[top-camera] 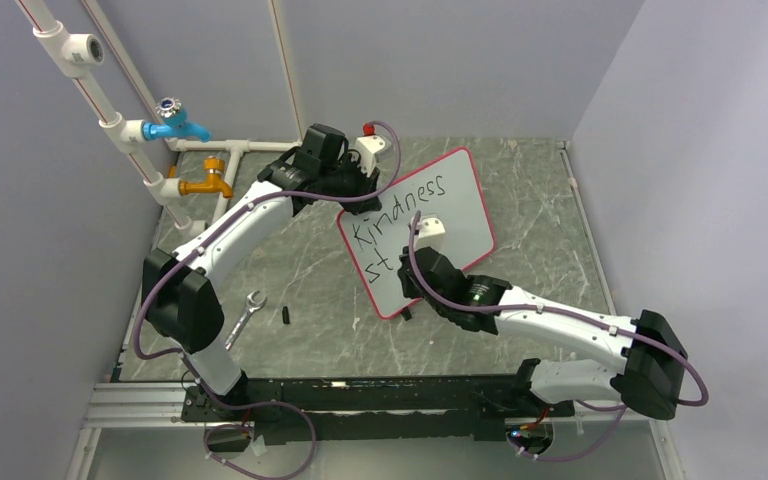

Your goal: Write a sentence on the whiteboard

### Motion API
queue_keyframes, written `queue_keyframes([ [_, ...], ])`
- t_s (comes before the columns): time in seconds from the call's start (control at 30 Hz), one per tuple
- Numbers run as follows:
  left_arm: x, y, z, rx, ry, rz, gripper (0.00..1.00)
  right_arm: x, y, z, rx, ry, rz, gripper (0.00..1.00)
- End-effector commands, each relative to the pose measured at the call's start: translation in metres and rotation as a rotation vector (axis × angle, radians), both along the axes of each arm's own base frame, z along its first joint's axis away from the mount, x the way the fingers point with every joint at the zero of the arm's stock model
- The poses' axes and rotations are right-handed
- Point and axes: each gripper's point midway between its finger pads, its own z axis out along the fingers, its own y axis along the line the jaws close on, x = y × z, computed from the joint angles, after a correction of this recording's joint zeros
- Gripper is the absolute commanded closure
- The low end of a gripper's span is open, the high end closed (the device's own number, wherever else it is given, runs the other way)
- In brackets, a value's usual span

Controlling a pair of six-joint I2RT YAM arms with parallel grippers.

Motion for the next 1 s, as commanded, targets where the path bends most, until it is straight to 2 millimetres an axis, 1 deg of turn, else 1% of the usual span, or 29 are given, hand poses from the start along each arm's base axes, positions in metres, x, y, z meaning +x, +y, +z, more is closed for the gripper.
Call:
queue_keyframes([
  [0.0, -0.016, 0.046, -0.069, 0.325, 0.072, 0.018, 1.0, 0.016, 0.006, 0.033, -0.001, -0.079, -0.012, 1.0],
  [0.2, -0.016, 0.047, -0.069, 0.327, 0.072, 0.019, 1.0, 0.019, 0.007, 0.054, 0.016, -0.117, -0.012, 1.0],
  [0.33, -0.016, 0.047, -0.07, 0.328, 0.072, 0.02, 1.0, 0.016, 0.003, 0.065, 0.046, -0.133, -0.014, 1.0],
  [0.43, -0.015, 0.047, -0.07, 0.327, 0.073, 0.02, 1.0, 0.015, -0.003, 0.069, 0.062, -0.144, -0.022, 1.0],
  [0.53, -0.016, 0.046, -0.069, 0.325, 0.074, 0.018, 1.0, 0.014, -0.01, 0.066, 0.082, -0.14, -0.024, 1.0],
  [0.6, -0.015, 0.047, -0.069, 0.329, 0.073, 0.021, 1.0, 0.017, -0.018, 0.065, 0.1, -0.138, -0.036, 1.0],
  [0.73, -0.014, 0.048, -0.07, 0.337, 0.075, 0.024, 1.0, 0.019, -0.026, 0.069, 0.12, -0.16, -0.027, 1.0],
  [0.97, -0.014, 0.047, -0.07, 0.336, 0.08, 0.023, 1.0, 0.018, -0.03, 0.075, 0.121, -0.216, 0.028, 1.0],
])
